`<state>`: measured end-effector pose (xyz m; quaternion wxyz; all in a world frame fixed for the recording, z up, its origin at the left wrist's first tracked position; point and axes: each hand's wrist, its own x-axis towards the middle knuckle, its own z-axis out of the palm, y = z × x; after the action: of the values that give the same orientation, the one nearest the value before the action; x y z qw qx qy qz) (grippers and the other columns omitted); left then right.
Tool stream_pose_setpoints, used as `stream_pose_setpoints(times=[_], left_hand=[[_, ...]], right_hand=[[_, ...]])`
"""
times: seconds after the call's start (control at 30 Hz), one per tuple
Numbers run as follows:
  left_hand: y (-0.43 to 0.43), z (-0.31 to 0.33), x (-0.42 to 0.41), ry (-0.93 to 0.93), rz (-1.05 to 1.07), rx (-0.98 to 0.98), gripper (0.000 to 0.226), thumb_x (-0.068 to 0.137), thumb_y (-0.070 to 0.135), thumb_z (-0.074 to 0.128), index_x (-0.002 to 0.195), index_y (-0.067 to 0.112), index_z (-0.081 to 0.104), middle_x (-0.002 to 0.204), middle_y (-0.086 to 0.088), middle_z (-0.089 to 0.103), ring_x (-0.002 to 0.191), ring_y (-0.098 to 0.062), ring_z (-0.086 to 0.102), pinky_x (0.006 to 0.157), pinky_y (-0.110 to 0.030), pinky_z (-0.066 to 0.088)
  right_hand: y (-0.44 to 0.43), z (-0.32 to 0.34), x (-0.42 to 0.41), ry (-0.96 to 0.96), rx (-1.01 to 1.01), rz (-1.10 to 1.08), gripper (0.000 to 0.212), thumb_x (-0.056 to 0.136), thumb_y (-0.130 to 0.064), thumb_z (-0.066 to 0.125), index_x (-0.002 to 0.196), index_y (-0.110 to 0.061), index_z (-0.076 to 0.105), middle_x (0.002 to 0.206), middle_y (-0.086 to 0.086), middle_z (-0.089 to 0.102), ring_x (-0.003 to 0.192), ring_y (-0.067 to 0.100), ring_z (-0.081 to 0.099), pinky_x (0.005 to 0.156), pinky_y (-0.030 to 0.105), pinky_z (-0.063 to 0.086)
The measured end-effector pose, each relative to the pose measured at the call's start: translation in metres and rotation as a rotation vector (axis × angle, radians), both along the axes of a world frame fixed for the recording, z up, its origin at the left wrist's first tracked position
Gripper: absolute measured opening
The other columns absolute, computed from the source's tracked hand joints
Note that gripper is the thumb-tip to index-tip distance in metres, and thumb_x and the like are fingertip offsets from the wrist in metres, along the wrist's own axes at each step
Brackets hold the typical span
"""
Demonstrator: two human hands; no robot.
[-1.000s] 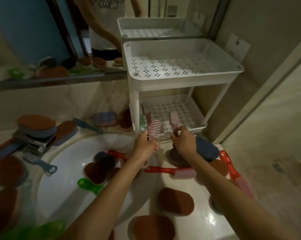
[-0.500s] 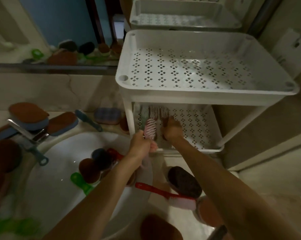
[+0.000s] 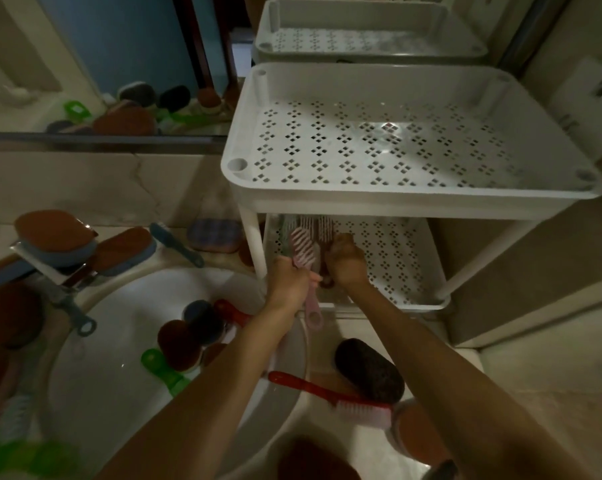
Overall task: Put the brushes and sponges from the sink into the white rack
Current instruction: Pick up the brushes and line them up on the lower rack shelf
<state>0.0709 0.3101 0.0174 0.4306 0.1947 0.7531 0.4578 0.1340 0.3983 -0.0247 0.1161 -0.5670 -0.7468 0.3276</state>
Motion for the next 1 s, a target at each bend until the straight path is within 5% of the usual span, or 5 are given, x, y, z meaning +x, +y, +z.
stream_pose_setpoints(times=[0.1, 0.3, 0.53, 0.7, 1.0], left_hand=[[0.006, 0.004, 0.001, 0.013, 0.015, 0.037, 0.019, 0.091, 0.002, 0.05, 0.104, -0.002, 0.063, 0.088, -0.008, 0.064, 0.061, -0.007, 0.053, 0.044, -0.007, 0.043], [0.023, 0.013, 0.009, -0.078, 0.073, 0.13, 0.015, 0.09, 0.0, 0.047, 0.088, 0.01, 0.058, 0.079, -0.004, 0.06, 0.074, -0.018, 0.057, 0.054, -0.02, 0.046], [0.035, -0.002, 0.003, 0.274, -0.171, 0.053, 0.028, 0.094, 0.0, 0.039, 0.074, 0.016, 0.048, 0.075, -0.002, 0.054, 0.073, -0.021, 0.055, 0.056, -0.025, 0.044], [0.017, -0.019, -0.003, 0.719, -0.617, -0.138, 0.041, 0.096, 0.0, 0.033, 0.135, 0.009, 0.043, 0.128, -0.016, 0.053, 0.117, -0.029, 0.052, 0.094, -0.033, 0.042], [0.015, -0.048, -0.008, 0.787, -0.882, -0.227, 0.063, 0.094, -0.002, 0.034, 0.15, 0.016, 0.011, 0.16, -0.006, 0.004, 0.148, -0.019, 0.002, 0.121, -0.035, 0.009]], right_hand=[[-0.007, 0.01, 0.012, 0.192, 0.041, -0.085, 0.044, 0.089, -0.025, 0.031, 0.105, 0.006, 0.058, 0.097, 0.017, 0.063, 0.089, 0.029, 0.061, 0.066, 0.019, 0.041], [-0.02, 0.027, 0.049, 0.561, -0.462, 0.01, 0.018, 0.093, -0.012, 0.054, 0.077, -0.008, 0.06, 0.057, 0.001, 0.053, 0.036, -0.004, 0.047, 0.039, 0.011, 0.038], [0.004, 0.014, 0.061, 0.484, -0.428, -0.067, 0.029, 0.089, 0.005, 0.054, 0.064, -0.01, 0.058, 0.045, -0.005, 0.06, 0.042, 0.003, 0.056, 0.043, 0.012, 0.045], [0.018, -0.006, 0.051, 0.275, -0.33, -0.144, 0.015, 0.091, 0.0, 0.052, 0.086, 0.004, 0.066, 0.09, 0.021, 0.068, 0.078, 0.026, 0.066, 0.076, 0.03, 0.058], [0.016, -0.009, 0.038, -0.033, -0.006, 0.094, 0.038, 0.089, -0.002, 0.05, 0.127, -0.006, 0.053, 0.126, 0.013, 0.061, 0.111, 0.028, 0.058, 0.086, 0.023, 0.039]])
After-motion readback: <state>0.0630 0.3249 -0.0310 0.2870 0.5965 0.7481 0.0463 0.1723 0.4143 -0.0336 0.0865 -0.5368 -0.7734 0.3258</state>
